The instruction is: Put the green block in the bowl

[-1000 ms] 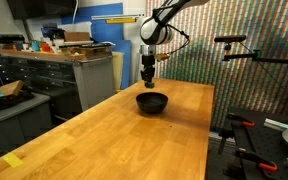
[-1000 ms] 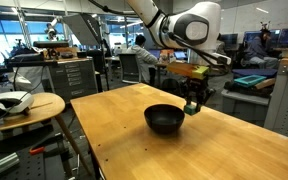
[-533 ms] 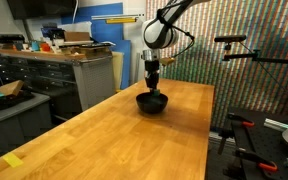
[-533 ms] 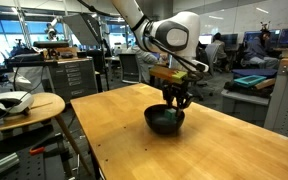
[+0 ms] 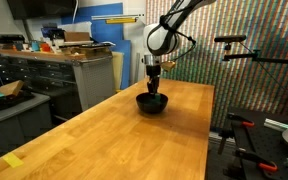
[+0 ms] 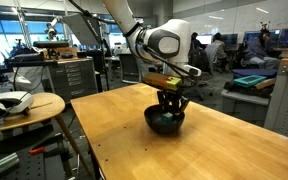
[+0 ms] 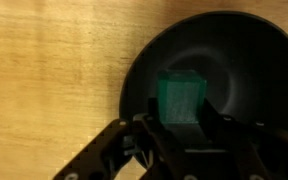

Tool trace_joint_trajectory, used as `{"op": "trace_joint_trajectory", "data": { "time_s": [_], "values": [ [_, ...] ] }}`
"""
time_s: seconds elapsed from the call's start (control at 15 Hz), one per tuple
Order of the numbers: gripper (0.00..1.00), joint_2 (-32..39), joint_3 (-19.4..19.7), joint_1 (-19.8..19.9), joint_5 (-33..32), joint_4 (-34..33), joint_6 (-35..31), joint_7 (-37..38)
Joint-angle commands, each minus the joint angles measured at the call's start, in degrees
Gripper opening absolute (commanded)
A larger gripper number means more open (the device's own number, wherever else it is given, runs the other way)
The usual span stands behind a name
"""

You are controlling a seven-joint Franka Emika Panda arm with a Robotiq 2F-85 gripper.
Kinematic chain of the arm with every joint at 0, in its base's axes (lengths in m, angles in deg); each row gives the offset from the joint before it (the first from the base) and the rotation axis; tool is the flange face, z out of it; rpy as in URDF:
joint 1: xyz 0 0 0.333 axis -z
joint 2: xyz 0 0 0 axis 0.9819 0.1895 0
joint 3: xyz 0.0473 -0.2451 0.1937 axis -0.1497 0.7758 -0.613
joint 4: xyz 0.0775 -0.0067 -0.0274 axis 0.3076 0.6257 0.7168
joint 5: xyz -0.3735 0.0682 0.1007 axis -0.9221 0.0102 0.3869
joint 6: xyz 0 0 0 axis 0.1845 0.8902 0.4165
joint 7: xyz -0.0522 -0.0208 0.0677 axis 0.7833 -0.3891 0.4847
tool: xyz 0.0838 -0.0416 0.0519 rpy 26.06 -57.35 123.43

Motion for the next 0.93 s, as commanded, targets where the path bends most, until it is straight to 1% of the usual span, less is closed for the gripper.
{"op": "trace_joint_trajectory", "data": {
  "time_s": [0.0, 0.2, 0.27, 0.33, 0.47, 0.6, 0.67, 0.87],
  "values": [
    [0.17, 0.5, -0.5, 0.3, -1.1, 1.2, -4.5, -1.0],
    [0.17, 1.4, -1.1, 0.8, -0.3, 1.1, -6.1, -1.4],
    [0.54, 1.4, -1.3, 0.8, -0.2, 1.3, -6.5, -1.5],
    [0.68, 1.4, -1.4, 0.9, -0.1, 1.4, -6.6, -1.5],
    [0.82, 0.5, -1.8, 0.9, 0.0, 1.6, -6.1, -1.5],
    [0.98, -0.7, -1.9, 0.8, 0.0, 1.9, -5.6, -1.2],
    [1.00, -1.4, -2.0, 0.8, 0.1, 2.1, -5.2, -1.3],
    [1.00, -4.8, -1.6, 0.7, 0.0, 2.7, -3.0, -0.7]
  ]
}}
